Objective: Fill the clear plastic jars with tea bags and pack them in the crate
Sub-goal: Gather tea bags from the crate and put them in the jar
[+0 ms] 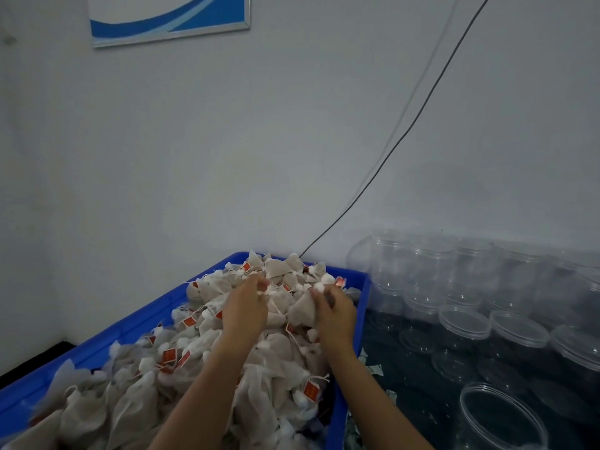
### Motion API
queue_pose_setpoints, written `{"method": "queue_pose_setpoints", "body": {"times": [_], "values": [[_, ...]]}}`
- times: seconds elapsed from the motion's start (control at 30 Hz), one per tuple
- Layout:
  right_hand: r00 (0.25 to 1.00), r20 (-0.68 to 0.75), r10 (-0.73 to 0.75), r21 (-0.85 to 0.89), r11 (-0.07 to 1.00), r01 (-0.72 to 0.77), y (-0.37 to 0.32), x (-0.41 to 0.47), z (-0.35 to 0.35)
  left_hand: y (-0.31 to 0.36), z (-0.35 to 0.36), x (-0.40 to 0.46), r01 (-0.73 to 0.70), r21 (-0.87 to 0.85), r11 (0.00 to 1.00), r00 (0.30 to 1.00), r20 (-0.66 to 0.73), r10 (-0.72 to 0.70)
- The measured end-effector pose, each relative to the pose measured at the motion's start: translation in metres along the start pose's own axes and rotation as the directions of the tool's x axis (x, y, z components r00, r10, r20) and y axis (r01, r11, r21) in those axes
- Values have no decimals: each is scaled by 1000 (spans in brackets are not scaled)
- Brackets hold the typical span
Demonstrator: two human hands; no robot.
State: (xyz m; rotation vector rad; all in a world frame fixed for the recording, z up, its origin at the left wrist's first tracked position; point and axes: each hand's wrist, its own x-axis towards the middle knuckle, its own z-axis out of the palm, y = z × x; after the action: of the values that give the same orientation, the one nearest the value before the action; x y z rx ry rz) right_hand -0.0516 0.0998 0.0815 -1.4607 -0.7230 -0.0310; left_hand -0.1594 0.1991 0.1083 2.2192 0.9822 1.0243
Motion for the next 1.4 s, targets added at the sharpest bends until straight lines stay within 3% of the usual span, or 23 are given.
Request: {"method": "queue_pose_setpoints", "body": {"times": [0.07,0.13,0.23,0.47,0.63,0.77,0.87,1.03,1.13,1.23,1.4], "values": [[992,-122,28,-22,999,-31,0,2,-2,-6,0,-4,-45,317,947,995,94,15],[984,-173,49,-38,998,-57,1,3,-2,-10,4,-9,-92,422,902,971,237,-11],[984,-161,76,-60,994,-86,4,5,0,-11,8,-15,-122,358,926,941,340,-7],[996,33,77,73,994,-79,1,2,-1,-14,12,-15,-22,195,981,989,149,-8],[960,140,244,109,959,-260,-1,4,-2,-15,3,-5,95,-209,973,995,-4,-98],[942,258,214,163,952,-260,-6,1,-4,3,-7,0,21,-535,845,999,-16,-35],[913,362,187,304,902,-305,-10,-1,-9,10,-2,-4,-86,-518,851,996,-13,92],[887,433,162,397,849,-349,-11,-1,-13,5,9,-12,-87,-458,885,985,93,145],[911,375,170,294,910,-291,-12,-3,-9,2,10,-12,-108,-351,930,974,148,169],[964,162,213,74,971,-227,-5,1,-1,-4,15,-12,-185,-209,960,941,244,234],[982,-53,183,53,982,-180,-1,5,-1,-12,25,5,90,2,996,994,61,-90]]}}
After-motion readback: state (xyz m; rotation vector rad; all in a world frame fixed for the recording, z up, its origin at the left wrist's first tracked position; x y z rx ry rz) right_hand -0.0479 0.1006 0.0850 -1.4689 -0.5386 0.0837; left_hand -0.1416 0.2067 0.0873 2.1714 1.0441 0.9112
